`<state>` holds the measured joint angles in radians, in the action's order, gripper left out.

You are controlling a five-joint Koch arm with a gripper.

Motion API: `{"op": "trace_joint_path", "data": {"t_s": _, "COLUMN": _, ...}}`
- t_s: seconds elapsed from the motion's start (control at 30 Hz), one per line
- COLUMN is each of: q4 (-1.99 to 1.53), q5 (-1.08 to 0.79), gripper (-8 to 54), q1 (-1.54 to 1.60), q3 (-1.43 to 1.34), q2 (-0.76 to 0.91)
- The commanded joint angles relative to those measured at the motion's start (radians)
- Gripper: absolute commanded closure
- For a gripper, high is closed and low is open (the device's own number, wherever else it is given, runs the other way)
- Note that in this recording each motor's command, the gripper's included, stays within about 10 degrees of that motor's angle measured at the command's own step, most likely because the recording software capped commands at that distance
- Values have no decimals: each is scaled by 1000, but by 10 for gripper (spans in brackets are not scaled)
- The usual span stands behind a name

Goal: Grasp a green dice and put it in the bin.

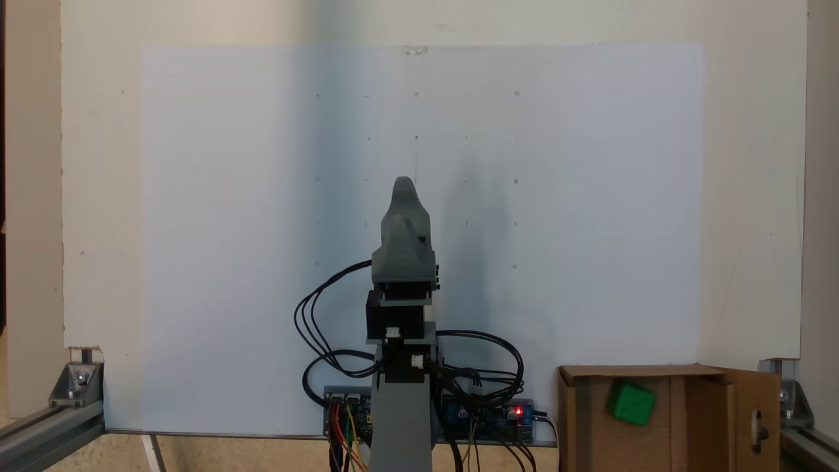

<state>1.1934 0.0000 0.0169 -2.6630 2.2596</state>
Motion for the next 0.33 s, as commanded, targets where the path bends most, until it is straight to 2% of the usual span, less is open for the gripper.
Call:
{"op": "trace_joint_path", "data": {"t_s": 0.0, "q4": 23, "q5": -58, "gripper": 5, "q1": 14, "q3": -175, "q2": 104}}
{"op": "trace_joint_path", "data": {"t_s": 0.3, "q4": -46, "q5": -60, "gripper": 7, "q1": 11, "q3": -175, "q2": 104}}
